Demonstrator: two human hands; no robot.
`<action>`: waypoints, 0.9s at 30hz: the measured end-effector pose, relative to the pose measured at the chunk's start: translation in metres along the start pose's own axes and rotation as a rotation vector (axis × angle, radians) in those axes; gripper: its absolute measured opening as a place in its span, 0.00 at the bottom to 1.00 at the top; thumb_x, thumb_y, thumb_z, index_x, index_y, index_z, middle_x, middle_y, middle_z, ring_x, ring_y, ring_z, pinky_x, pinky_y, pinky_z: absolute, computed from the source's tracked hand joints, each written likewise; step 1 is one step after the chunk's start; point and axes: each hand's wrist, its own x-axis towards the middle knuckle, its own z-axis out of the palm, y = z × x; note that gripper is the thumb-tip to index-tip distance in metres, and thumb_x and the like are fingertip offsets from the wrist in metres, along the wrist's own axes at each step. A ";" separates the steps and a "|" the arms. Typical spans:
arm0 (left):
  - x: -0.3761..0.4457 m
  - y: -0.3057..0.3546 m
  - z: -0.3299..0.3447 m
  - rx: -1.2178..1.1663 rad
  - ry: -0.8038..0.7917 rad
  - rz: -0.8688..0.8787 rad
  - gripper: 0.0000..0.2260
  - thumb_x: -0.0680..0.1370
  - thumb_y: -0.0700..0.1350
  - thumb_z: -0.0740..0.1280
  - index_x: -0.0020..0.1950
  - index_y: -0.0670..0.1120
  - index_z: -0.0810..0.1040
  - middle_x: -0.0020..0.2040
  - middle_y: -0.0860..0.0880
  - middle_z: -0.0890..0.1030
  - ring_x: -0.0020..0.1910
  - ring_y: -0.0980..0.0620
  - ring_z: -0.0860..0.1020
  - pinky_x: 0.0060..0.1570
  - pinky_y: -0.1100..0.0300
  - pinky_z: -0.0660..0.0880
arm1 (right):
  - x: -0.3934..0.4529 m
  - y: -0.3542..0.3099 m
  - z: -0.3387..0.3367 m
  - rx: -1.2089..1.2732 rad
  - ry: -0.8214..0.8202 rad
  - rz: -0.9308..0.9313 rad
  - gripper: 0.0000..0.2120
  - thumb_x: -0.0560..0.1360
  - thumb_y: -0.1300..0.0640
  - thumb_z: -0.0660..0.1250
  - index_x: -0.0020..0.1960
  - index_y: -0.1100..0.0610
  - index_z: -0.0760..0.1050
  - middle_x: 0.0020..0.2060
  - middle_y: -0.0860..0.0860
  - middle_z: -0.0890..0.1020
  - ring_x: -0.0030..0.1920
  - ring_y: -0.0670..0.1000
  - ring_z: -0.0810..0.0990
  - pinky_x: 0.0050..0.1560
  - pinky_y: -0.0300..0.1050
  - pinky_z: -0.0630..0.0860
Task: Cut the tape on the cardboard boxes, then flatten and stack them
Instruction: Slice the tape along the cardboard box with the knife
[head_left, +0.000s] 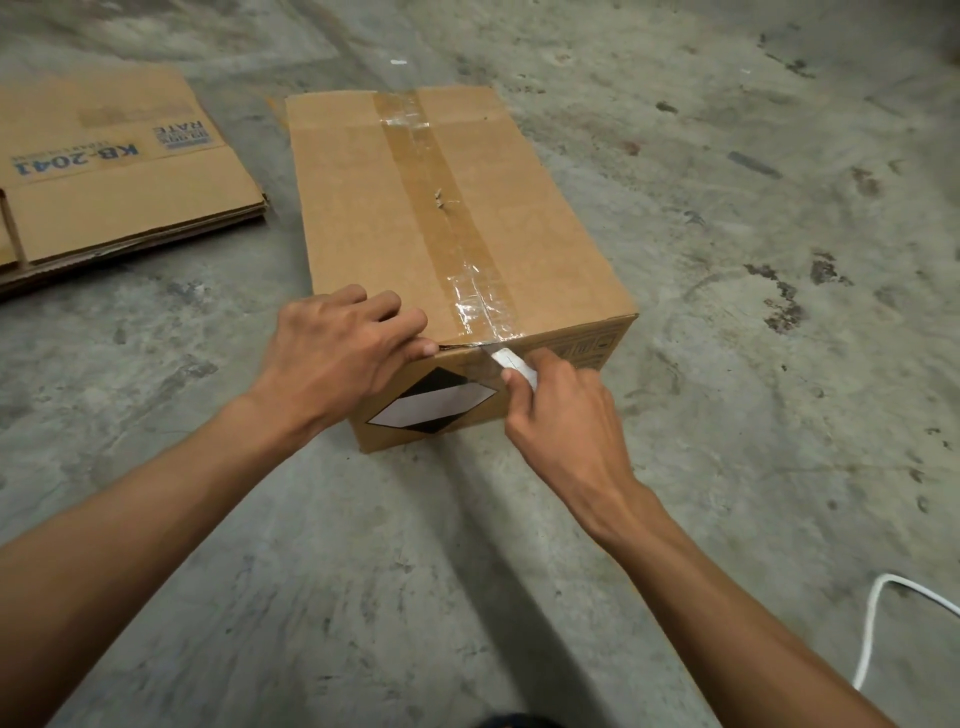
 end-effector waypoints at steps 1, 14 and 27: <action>0.000 0.000 -0.001 0.003 -0.002 0.003 0.21 0.84 0.60 0.51 0.45 0.50 0.76 0.39 0.50 0.79 0.35 0.47 0.76 0.28 0.60 0.64 | 0.003 -0.003 0.002 0.019 0.001 -0.004 0.13 0.79 0.48 0.58 0.52 0.56 0.76 0.41 0.58 0.82 0.42 0.62 0.79 0.41 0.53 0.77; 0.003 0.014 -0.005 -0.059 -0.082 -0.156 0.26 0.78 0.69 0.49 0.49 0.47 0.70 0.44 0.48 0.74 0.42 0.46 0.70 0.33 0.55 0.64 | 0.001 0.026 -0.020 0.171 -0.113 -0.042 0.12 0.81 0.47 0.58 0.46 0.52 0.76 0.30 0.48 0.77 0.34 0.50 0.77 0.34 0.47 0.70; 0.016 0.029 0.008 -0.256 -0.262 -0.314 0.29 0.75 0.72 0.47 0.71 0.60 0.64 0.65 0.47 0.65 0.67 0.48 0.65 0.65 0.47 0.58 | -0.017 0.038 -0.010 0.840 -0.066 0.402 0.20 0.84 0.53 0.53 0.38 0.56 0.75 0.21 0.49 0.66 0.20 0.43 0.62 0.23 0.35 0.60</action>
